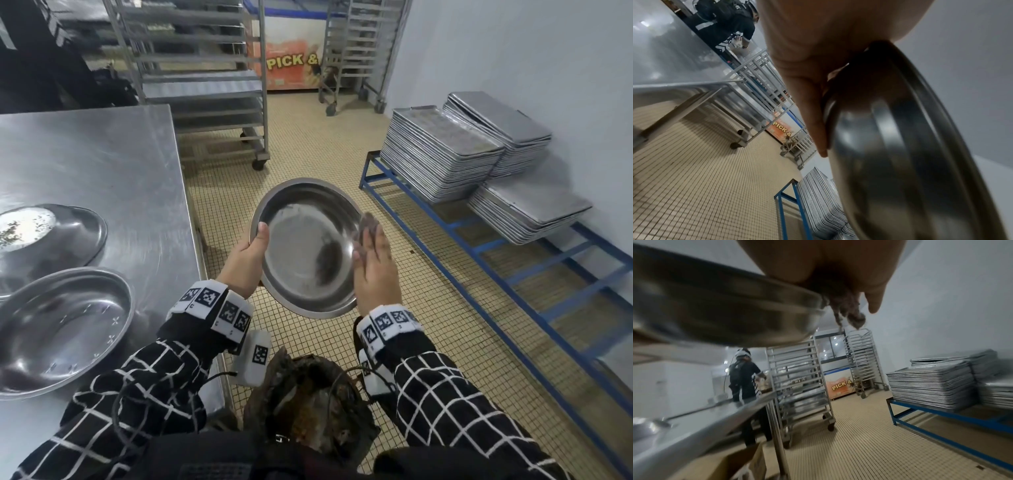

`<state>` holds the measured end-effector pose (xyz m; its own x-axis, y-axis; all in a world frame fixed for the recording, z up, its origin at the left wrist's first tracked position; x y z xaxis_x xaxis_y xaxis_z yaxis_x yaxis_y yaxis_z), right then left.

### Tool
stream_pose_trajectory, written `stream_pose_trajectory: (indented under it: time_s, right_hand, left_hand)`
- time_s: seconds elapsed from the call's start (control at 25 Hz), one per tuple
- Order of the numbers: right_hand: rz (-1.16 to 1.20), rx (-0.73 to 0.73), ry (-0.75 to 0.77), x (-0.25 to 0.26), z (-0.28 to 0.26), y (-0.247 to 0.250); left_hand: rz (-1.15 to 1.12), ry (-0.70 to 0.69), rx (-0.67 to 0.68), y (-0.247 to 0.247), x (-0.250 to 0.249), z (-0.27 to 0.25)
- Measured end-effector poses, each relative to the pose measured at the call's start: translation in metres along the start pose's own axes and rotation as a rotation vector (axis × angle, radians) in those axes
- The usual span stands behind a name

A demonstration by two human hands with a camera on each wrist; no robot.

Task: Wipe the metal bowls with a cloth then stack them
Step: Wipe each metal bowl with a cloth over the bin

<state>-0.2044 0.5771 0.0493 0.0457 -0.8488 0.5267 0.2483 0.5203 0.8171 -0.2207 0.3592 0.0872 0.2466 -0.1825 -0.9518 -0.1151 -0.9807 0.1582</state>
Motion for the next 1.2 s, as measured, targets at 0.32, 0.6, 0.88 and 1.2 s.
stream_pose_trajectory:
  time_s: [0.32,0.6,0.88,1.2]
  right_hand:
    - [0.352,-0.035,-0.258,-0.015,0.020,0.033]
    - [0.485,-0.285,-0.426,-0.015,0.004,0.035]
    - [0.566,-0.266,-0.343,0.004,-0.007,0.028]
    - [0.324,-0.002,0.093,0.074,-0.024,0.013]
  left_hand:
    - [-0.110,0.073,0.156,0.003,0.006,0.009]
    - [-0.192,-0.120,0.040,0.000,-0.003,-0.002]
    - [-0.283,-0.018,-0.124,0.005,0.006,-0.006]
    - [-0.165,-0.026,-0.115,0.010,0.009,-0.004]
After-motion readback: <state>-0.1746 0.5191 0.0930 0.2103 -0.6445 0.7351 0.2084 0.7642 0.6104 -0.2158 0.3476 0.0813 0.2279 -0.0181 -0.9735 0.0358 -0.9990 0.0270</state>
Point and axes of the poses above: each hand's wrist, its own z-axis towards the middle knuckle, its own y-axis out of the back of the hand, x = y × z, the point moved 9 cm from there along z, towards the middle knuckle, and after that the axes turned 8 degrees about y, right-handed, at the moved point
